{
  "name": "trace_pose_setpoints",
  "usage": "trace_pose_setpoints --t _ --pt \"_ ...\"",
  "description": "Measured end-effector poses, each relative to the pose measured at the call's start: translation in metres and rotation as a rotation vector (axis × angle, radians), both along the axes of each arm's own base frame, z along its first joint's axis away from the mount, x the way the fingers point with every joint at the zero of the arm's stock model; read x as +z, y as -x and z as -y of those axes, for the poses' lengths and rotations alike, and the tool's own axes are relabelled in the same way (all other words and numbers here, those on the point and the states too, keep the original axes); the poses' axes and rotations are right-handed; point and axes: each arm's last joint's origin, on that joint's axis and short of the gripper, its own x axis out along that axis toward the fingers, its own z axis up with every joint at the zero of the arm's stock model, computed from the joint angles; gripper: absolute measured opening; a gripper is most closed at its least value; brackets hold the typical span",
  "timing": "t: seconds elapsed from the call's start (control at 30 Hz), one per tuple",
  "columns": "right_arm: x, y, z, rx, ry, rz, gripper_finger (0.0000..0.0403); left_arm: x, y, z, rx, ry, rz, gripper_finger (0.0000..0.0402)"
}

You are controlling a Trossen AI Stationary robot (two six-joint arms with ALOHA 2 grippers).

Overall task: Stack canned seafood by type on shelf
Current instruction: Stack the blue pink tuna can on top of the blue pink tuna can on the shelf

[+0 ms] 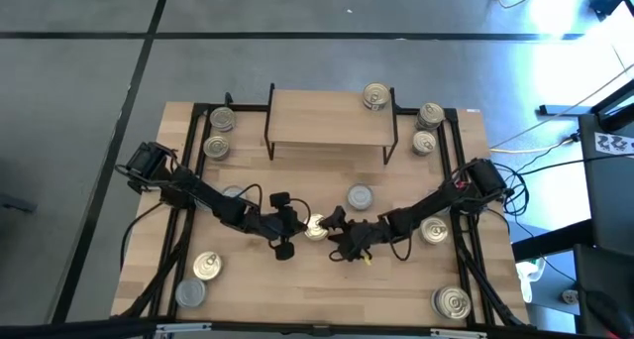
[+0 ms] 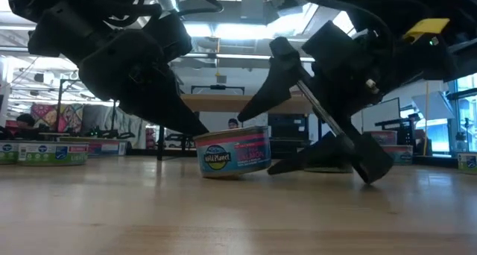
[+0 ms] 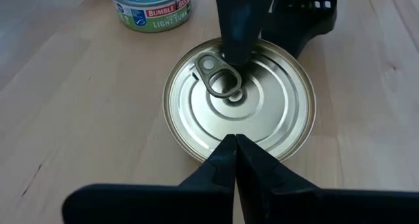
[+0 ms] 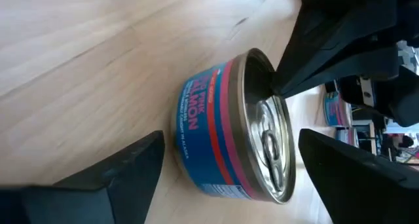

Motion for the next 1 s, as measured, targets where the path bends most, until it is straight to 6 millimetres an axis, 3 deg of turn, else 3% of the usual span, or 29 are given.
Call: trace_pose_setpoints --t 0.3,1.0 --pt "0.0 -0.004 0.011 -0.011 -0.009 -0.008 0.035 0.001 -0.001 0.0 -0.007 -0.003 0.011 0.0006" --pt "-0.004 -0.002 0.012 -0.015 0.033 -0.046 0.035 0.001 -0.001 0.0 -0.006 -0.003 0.009 0.0004"
